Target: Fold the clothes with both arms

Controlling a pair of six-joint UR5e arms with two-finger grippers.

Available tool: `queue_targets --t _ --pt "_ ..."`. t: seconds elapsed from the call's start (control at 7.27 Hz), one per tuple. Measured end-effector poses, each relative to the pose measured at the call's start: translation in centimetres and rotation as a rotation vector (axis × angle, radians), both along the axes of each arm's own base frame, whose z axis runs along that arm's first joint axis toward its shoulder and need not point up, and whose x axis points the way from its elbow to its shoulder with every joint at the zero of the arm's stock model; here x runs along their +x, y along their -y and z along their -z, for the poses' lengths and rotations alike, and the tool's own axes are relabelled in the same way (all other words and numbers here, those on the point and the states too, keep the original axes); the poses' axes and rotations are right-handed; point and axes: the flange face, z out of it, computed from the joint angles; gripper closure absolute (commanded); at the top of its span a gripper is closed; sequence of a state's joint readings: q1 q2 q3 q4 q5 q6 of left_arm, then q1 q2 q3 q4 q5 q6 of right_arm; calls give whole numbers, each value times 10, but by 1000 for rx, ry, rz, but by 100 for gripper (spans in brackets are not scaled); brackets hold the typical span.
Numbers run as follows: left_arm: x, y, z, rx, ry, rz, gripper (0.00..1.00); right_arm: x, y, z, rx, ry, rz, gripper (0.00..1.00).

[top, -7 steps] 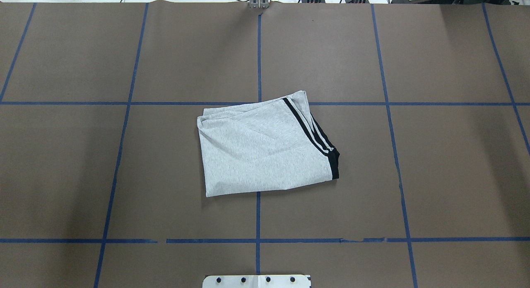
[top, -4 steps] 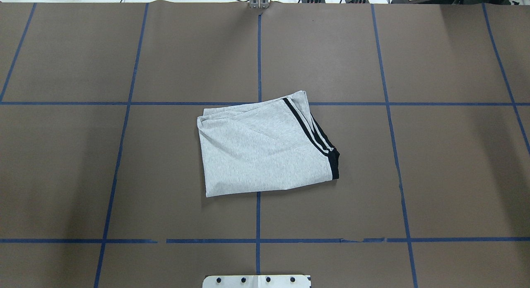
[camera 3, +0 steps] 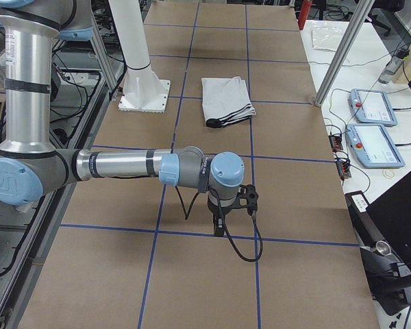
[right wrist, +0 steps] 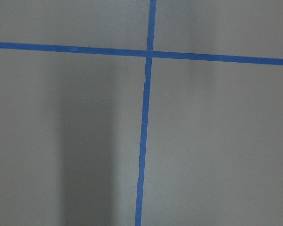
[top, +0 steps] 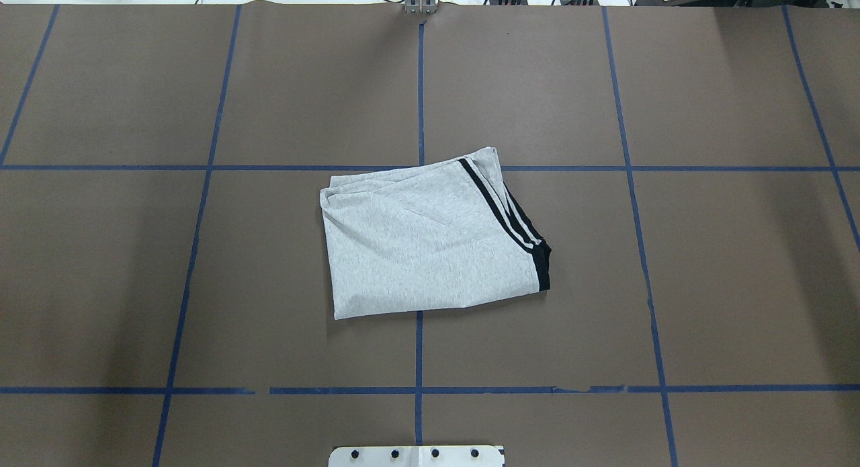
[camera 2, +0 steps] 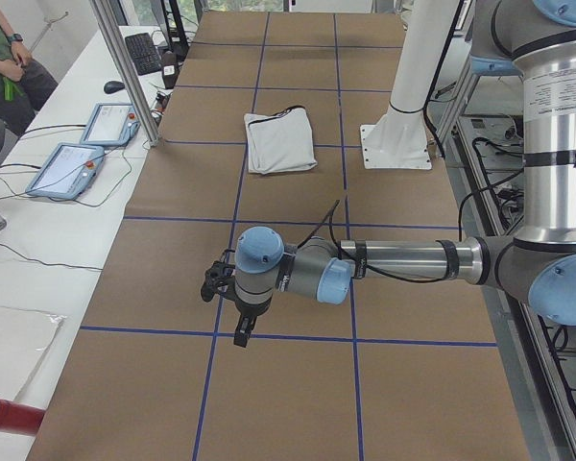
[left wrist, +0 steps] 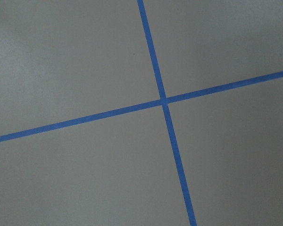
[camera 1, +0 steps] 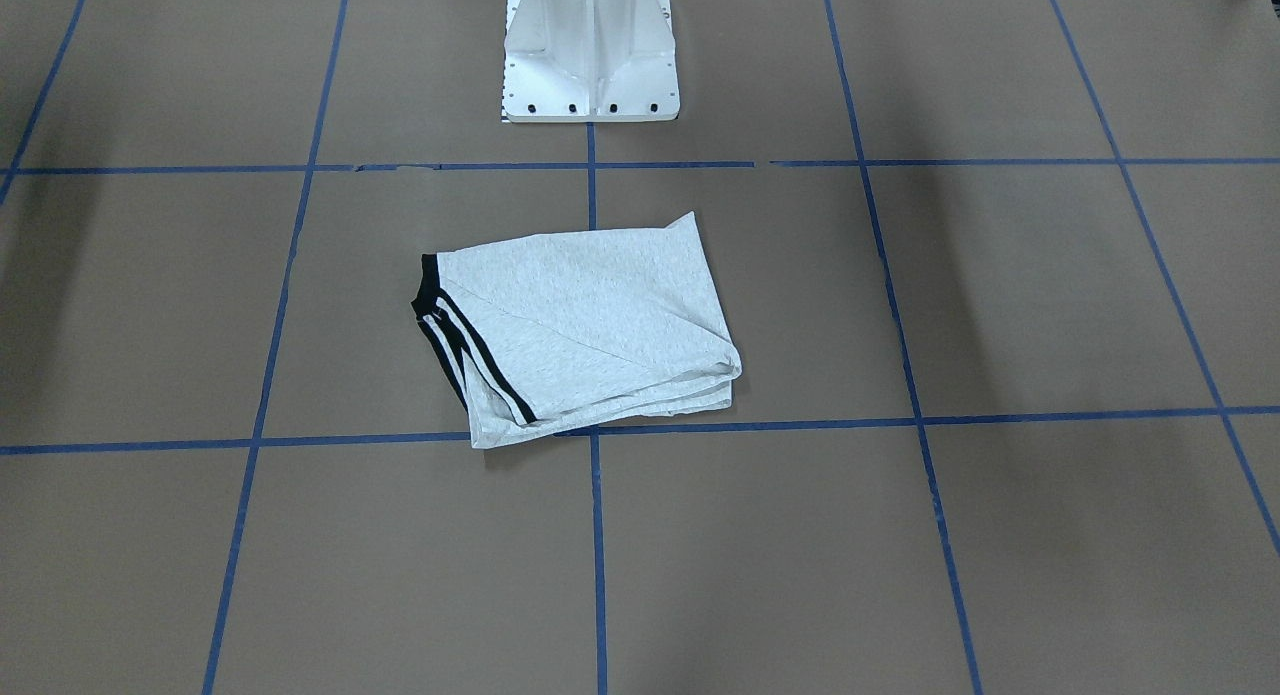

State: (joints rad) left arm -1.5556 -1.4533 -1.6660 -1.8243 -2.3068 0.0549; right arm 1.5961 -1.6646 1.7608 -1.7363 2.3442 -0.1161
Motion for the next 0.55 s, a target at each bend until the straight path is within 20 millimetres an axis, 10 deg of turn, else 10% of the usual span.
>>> queue_targets --t 0.55 --pt "0 0 0 2 3 -1 0 3 22 -27 54 -44 -83 0"
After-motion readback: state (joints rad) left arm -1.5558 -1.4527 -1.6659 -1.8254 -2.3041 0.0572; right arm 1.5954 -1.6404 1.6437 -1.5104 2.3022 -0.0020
